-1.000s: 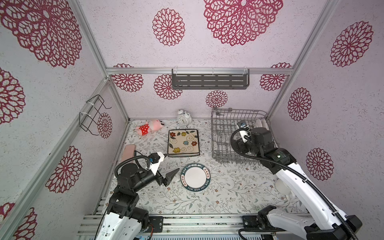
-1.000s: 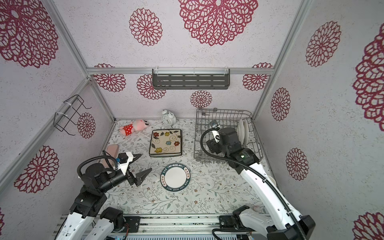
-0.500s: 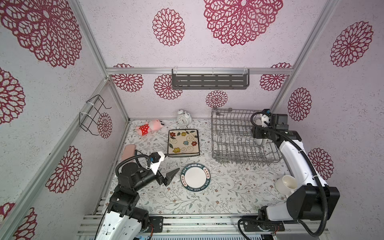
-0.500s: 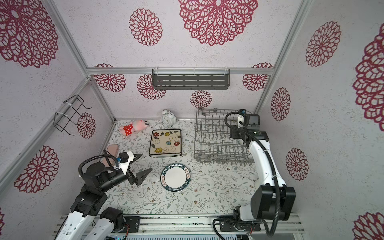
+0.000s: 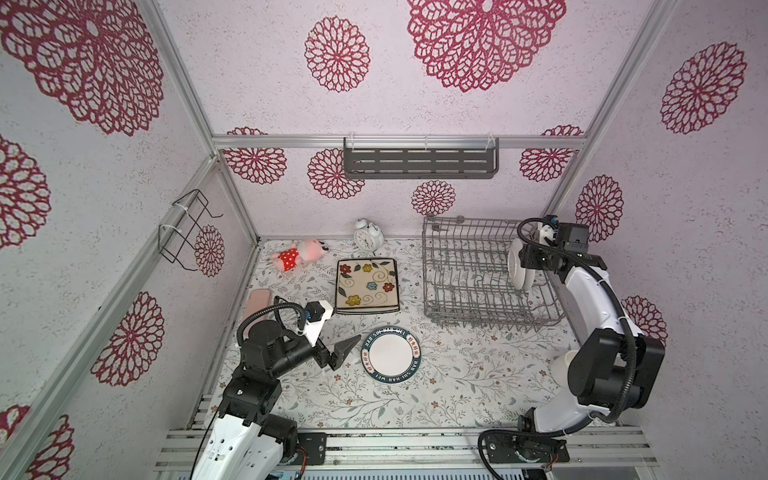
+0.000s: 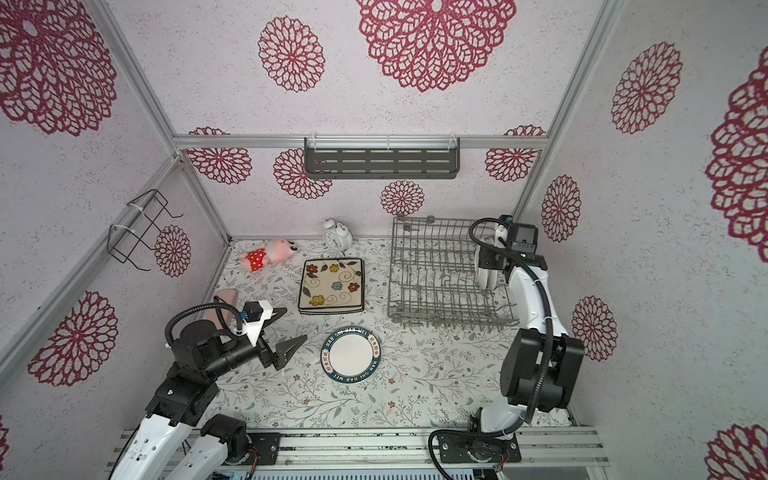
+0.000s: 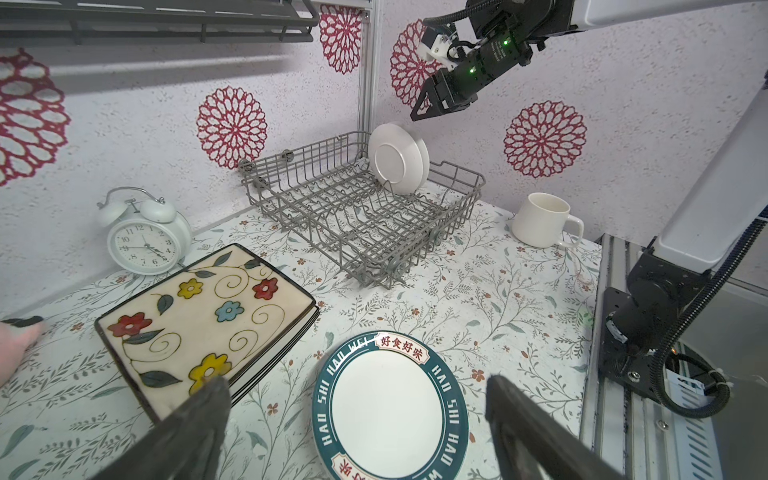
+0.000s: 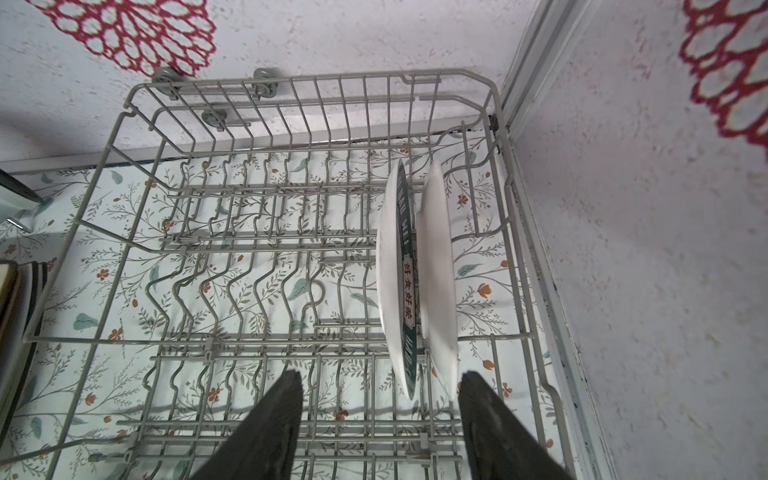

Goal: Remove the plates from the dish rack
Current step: 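Lower the right gripper and grasp the nearer white plate's rim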

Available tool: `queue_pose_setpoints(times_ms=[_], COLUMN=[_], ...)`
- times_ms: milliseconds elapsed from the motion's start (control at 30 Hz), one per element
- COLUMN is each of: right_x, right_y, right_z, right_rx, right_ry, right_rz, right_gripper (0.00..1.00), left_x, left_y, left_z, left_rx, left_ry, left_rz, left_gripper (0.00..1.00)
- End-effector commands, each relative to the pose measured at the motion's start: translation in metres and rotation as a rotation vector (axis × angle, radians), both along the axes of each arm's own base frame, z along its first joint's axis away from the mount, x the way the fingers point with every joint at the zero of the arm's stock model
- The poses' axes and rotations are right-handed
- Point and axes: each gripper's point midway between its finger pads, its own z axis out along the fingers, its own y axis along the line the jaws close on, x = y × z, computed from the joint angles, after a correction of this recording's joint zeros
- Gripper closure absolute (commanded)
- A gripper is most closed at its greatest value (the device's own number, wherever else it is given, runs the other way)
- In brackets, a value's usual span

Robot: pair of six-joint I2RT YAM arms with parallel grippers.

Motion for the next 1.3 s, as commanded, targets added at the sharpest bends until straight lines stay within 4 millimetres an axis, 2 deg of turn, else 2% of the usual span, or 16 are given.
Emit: queue_pose_setpoints(times_ms=[0,600,933,1267], right_x=[0.013,0.043,0.046,0.051], right_y=[0.002,-0.006,-0.008,0.000], right_z=[0.016,-0.025,-0.047,-0.072], right_rx=[-0.010,-0.022,-0.031,-0.060], right_ry=[-0.057,0.038,0.087,0.146], right_rz=[0.040,0.042,0.042,0.062], right_gripper=[0.36,0.41,0.44,0.47], left_x=[-0.001,0.007,0.015,0.018], left_y=[-0.003,-0.003,-0.004,-0.002], left_z=[0.005,-0.004,-0.010,-0.011], left_rx=[-0.002,0.017,0.026,0.025], left_ry=[-0.030,0.004,0.032,0.037], left_rz=[-0.017,-0.008,-0.010,-0.002], left_gripper=[0.03,0.03,0.03,0.03])
